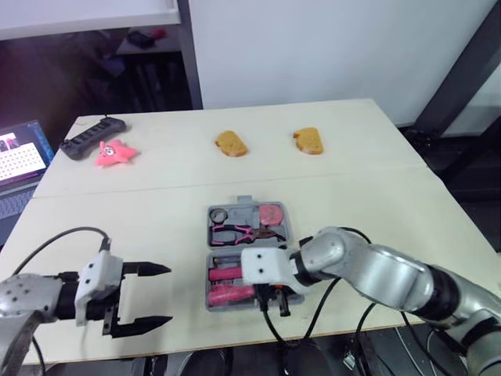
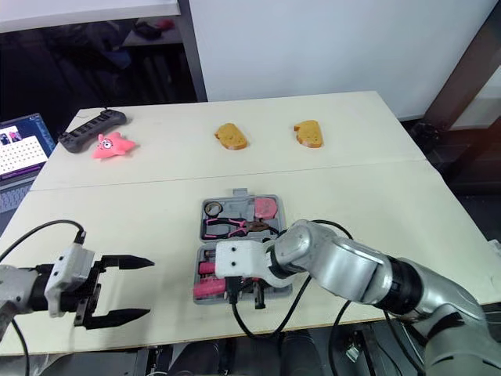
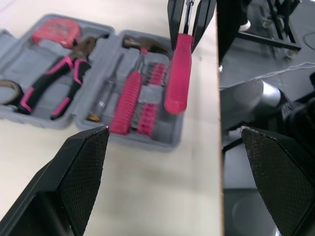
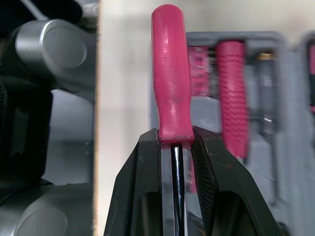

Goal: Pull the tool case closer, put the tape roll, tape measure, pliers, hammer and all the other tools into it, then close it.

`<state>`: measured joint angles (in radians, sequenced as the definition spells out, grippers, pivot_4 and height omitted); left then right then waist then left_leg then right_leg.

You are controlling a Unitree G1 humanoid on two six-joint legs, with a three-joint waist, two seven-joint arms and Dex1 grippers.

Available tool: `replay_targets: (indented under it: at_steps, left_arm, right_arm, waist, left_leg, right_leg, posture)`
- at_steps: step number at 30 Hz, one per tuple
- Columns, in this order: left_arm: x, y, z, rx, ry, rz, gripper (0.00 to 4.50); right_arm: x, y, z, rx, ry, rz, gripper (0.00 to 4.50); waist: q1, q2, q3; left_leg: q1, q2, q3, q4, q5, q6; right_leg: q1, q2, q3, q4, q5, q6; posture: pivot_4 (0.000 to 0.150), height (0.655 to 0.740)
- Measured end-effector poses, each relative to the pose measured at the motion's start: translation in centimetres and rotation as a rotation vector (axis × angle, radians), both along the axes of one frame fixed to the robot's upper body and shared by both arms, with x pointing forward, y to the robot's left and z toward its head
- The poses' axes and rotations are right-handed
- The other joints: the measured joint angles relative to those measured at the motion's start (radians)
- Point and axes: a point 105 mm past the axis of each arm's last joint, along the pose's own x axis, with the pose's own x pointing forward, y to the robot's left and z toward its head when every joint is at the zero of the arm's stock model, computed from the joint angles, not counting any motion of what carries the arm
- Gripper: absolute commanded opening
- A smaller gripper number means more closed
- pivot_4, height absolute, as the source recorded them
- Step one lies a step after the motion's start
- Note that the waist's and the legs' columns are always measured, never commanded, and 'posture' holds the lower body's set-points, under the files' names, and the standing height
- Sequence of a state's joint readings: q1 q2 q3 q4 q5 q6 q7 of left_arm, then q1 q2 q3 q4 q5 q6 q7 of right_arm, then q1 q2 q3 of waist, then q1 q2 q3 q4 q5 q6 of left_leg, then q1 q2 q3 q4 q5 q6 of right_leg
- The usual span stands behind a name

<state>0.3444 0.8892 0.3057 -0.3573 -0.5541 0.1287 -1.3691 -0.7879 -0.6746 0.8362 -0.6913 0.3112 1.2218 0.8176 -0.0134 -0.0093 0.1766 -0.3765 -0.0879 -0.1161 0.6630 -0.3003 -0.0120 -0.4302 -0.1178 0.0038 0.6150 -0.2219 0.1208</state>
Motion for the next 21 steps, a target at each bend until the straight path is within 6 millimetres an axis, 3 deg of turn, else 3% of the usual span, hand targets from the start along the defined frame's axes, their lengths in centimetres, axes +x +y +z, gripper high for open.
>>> replay_targets:
  at_steps: [21]
  left_arm:
    - [-0.1, -0.3, 0.8, -0.03, -0.127, -0.02, 4.5]
  right_arm:
    - [1.0, 0.4, -2.5, -0.08, -0.004, -0.081, 0.35]
  waist:
    - [0.0, 0.0, 0.0]
  left_leg:
    - [0.0, 0.0, 0.0, 0.0, 0.0, 0.0]
  right_leg:
    - [0.0, 0.001, 0.0, 0.0, 0.0, 0.001]
  posture:
    - [0.15, 0.7219]
